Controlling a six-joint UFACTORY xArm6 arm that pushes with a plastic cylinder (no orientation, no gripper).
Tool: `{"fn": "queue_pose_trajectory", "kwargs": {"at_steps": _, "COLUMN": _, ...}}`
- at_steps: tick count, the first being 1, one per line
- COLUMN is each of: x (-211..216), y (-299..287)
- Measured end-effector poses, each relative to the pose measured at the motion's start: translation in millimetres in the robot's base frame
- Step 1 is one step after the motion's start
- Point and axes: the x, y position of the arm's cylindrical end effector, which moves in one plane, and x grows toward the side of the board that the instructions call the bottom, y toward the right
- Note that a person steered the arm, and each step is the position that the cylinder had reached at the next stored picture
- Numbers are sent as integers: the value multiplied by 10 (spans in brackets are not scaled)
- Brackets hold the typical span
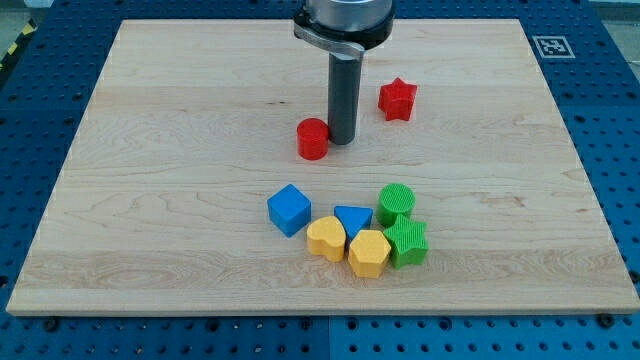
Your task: Move your arm to the center right
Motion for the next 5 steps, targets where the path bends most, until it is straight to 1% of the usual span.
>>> {"fn": "queue_pose_trajectory", "kwargs": {"at_steps": 2, "x": 340, "y": 699}}
{"fn": "queue_pose_trajectory", "kwargs": {"at_steps": 3, "x": 402, "y": 1328}}
{"fn": "queue_pose_trajectory", "kwargs": {"at_steps": 5, "x": 402, "y": 1457}}
